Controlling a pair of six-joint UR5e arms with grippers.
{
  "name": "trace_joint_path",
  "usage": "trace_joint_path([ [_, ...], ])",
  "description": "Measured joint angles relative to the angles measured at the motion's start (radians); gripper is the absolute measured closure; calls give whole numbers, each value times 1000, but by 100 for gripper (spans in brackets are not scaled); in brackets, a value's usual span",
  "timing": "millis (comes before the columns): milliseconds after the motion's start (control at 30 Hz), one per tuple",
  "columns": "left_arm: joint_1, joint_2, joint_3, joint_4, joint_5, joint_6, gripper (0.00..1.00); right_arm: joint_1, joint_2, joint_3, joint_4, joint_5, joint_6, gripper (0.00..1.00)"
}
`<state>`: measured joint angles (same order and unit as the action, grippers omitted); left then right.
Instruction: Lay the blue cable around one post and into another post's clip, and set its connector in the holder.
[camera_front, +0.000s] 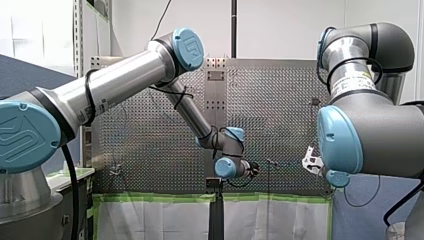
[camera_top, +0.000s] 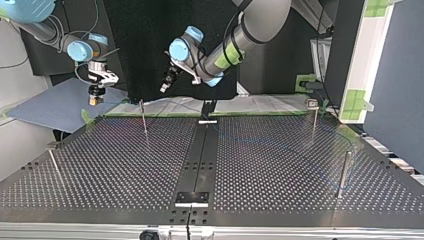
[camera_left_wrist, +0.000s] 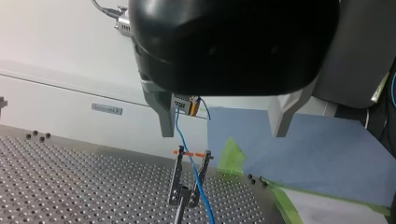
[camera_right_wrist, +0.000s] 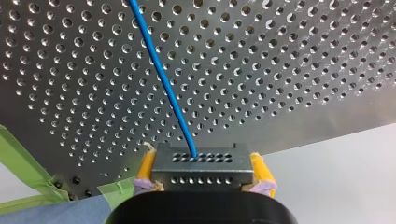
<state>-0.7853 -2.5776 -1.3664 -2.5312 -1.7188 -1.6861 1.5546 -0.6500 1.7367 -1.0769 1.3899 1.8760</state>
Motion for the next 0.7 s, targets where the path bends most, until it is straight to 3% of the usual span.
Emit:
trace_joint_path([
  [533,1,0,0,-1,0,1,0,2,0,0,0,0,0,73],
  [700,-2,10,-13,-21,22,20,0,2,0,0,1,0,2,73],
])
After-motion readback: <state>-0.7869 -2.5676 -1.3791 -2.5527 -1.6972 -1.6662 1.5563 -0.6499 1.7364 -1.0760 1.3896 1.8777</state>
